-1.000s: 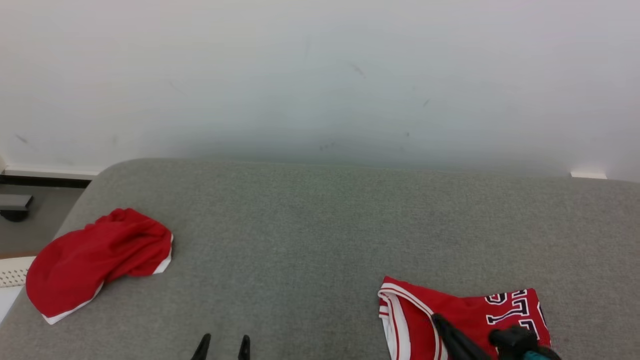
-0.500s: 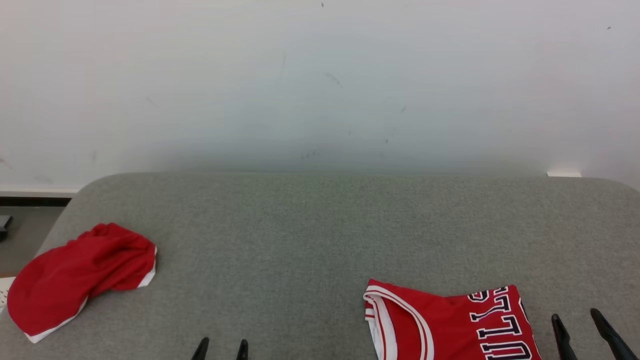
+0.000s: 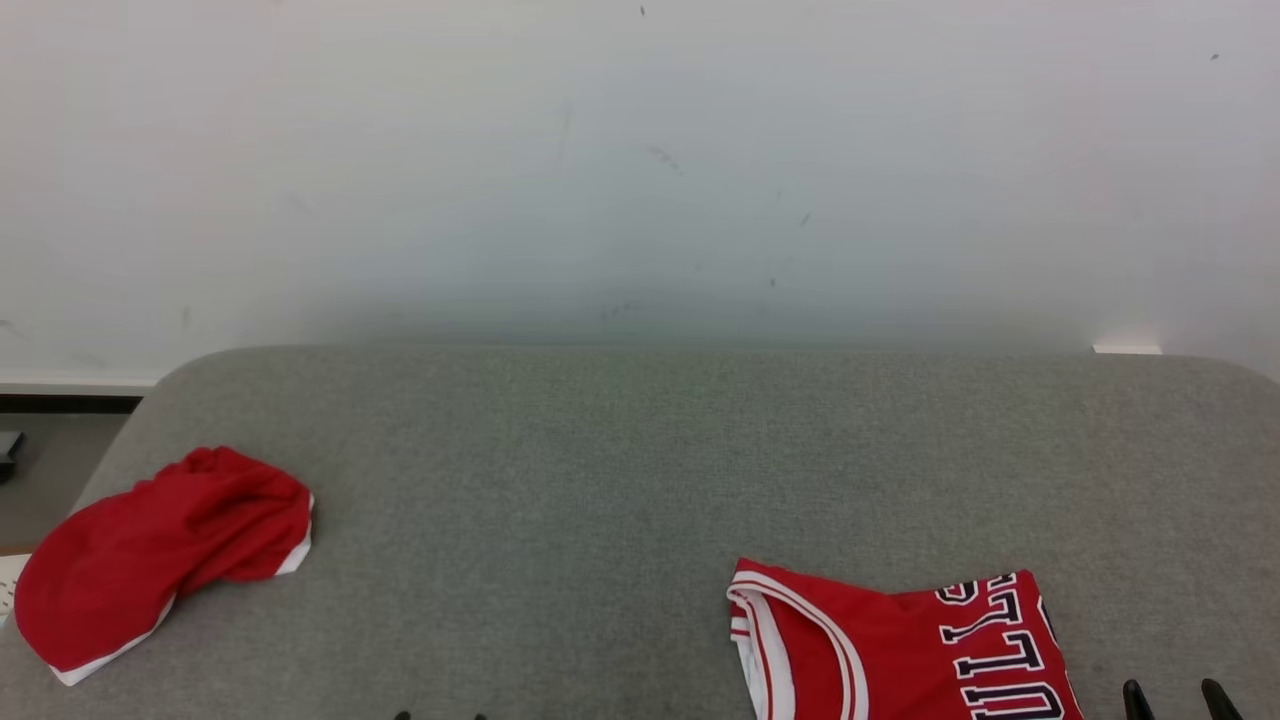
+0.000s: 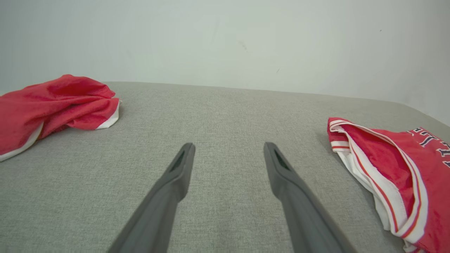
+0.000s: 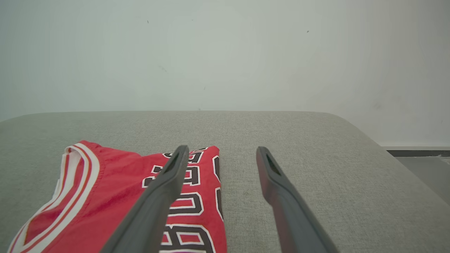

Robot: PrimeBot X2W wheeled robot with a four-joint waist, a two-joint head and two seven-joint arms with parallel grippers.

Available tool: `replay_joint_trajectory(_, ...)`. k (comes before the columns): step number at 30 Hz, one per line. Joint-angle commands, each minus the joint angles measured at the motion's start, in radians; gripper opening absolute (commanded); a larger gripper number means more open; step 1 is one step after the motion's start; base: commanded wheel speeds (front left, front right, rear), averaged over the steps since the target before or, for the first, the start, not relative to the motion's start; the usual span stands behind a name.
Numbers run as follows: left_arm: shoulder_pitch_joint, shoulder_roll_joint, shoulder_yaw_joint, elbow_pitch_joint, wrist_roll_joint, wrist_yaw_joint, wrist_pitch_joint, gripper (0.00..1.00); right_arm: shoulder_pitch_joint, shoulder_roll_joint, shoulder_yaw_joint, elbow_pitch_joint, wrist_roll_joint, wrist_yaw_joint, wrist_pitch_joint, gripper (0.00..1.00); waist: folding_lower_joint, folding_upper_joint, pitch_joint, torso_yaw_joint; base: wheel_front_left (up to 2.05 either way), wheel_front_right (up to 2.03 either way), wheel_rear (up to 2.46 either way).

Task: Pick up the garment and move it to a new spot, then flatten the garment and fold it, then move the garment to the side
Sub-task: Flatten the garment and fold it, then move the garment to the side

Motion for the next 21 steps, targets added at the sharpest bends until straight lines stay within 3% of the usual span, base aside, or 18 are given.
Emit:
replay_joint_trajectory(1,0.011,0.003,0.006,-0.002,0.014,-0.003,-0.002,1.0,0.005,0.003,0.0,0.002,0.001,-0.001,-0.003,1.0,0.0,0.0,0.001,0.002,0.0,0.0,0.0)
replay_joint_trajectory(8,0.001,0.003,0.002,-0.007,0.008,0.002,-0.002,1.0,-0.025,-0.005,0.025,0.007,0.029,-0.001,-0.003,1.0,0.0,0.0,0.008,0.008,0.0,0.0,0.0)
replay_joint_trajectory(13,-0.011,0.003,-0.002,-0.008,0.006,0.003,-0.002,1.0,-0.072,-0.05,0.071,0.036,0.164,-0.001,0.008,1.0,0.0,0.0,0.033,0.009,0.0,0.0,0.0)
replay_joint_trajectory(16,-0.021,0.003,-0.012,-0.005,0.006,0.004,-0.002,1.0,-0.127,-0.117,0.127,0.048,0.277,-0.001,0.121,1.0,0.0,0.0,0.056,0.01,0.0,0.0,0.0)
replay_joint_trajectory(21,-0.041,0.003,-0.032,0.003,0.009,0.0,-0.002,1.0,-0.211,-0.234,0.214,0.07,0.465,-0.002,0.417,1.0,0.0,0.0,0.093,0.03,0.0,0.0,0.0)
